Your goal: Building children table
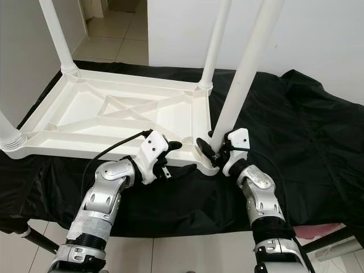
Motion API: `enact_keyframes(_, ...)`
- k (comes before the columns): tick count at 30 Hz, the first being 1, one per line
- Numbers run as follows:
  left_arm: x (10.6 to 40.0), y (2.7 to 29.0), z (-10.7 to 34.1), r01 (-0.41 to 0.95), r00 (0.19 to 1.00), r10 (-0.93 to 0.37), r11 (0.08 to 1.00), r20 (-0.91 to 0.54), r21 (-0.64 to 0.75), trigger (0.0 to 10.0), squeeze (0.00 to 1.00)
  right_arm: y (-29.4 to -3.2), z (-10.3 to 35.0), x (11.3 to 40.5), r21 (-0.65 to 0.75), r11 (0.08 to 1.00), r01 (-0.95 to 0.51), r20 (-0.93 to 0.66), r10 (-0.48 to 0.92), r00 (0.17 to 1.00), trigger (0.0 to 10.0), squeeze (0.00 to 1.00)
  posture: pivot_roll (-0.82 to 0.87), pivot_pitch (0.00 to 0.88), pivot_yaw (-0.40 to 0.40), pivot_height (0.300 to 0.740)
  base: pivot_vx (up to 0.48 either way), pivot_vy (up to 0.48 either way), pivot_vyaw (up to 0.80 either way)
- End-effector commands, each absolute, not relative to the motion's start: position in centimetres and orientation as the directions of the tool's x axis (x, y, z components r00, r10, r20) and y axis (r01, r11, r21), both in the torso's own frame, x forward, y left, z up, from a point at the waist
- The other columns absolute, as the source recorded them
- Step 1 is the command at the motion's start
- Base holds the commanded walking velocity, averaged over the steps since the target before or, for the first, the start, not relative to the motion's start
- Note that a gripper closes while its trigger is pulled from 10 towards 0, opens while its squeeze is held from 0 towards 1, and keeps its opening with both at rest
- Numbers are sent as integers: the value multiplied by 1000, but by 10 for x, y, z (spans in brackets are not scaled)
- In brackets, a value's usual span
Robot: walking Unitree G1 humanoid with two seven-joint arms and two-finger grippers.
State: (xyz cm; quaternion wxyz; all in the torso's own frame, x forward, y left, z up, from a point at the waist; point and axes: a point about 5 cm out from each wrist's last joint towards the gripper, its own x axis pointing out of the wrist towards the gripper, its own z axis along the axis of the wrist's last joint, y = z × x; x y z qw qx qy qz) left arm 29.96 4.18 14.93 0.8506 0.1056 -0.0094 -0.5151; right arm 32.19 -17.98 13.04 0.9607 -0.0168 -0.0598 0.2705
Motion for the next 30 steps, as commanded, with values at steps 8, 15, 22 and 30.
enact_keyframes(8,310,52,148,681,723,-689,702,-41,208,10000,0,-174,126,319,-60,933,-354,88,358,929,10000,0,-21,0,-65,740,0,0,0)
enact_keyframes(15,309,50,147,695,711,-701,694,-44,188,10000,0,-175,125,315,-1,992,-128,100,127,987,10000,0,-29,0,-56,740,0,0,0)
enact_keyframes(22,310,53,147,695,713,-700,695,-48,182,10000,0,-153,121,305,67,997,27,58,-31,998,10000,0,-20,0,-60,740,0,0,0)
enact_keyframes(30,310,53,149,690,718,-695,703,-39,172,10000,0,-121,127,299,150,987,56,79,-69,995,10000,0,-5,0,-65,740,0,0,0)
